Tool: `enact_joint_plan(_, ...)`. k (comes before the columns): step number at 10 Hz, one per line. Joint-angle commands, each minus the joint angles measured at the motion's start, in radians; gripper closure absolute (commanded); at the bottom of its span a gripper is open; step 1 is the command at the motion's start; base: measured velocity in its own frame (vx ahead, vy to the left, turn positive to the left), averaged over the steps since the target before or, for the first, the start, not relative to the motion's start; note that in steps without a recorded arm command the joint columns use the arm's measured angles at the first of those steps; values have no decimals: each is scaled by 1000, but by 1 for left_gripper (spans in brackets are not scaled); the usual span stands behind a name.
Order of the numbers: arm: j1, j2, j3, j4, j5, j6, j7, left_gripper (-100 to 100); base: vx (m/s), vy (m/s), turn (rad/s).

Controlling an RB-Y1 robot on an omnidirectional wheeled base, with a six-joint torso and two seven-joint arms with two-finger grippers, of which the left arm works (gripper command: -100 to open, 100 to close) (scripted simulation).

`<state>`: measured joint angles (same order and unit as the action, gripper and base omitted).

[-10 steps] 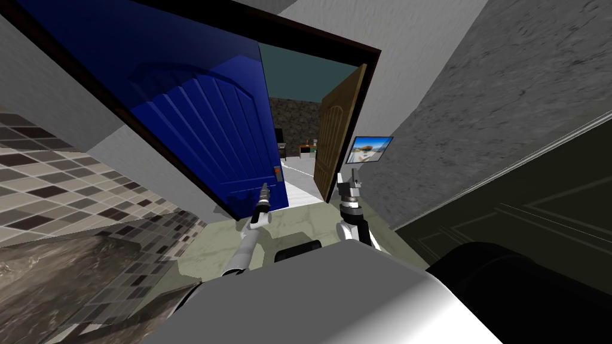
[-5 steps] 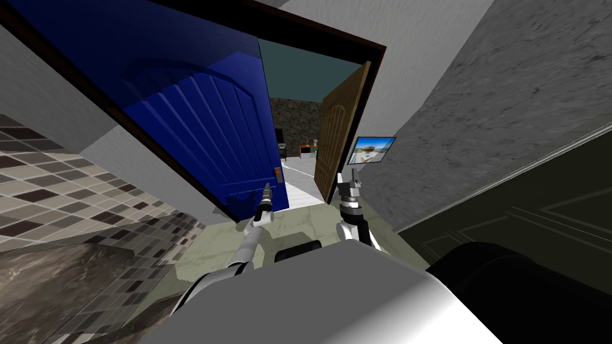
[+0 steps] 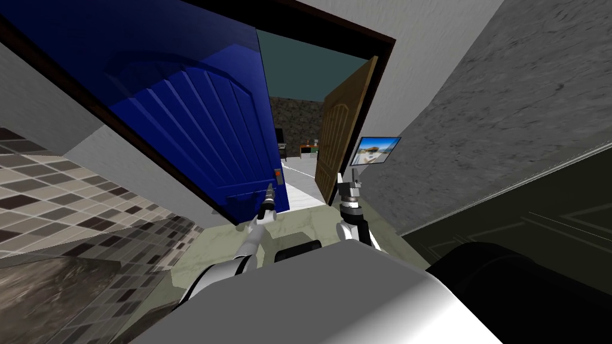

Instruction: Push the door open

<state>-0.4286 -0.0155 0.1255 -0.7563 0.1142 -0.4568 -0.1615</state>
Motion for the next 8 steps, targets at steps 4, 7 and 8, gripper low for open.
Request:
enact_joint_plan(4,-48,-15,6,84,6,-7,3,-100,77,18,1)
enact_joint_plan(7,-38,21,9,70,6,-7,2,-100,131,6,-19)
enact_joint_plan(8,-38,33,11,71,7,-8,2,-100,209,-25,-27)
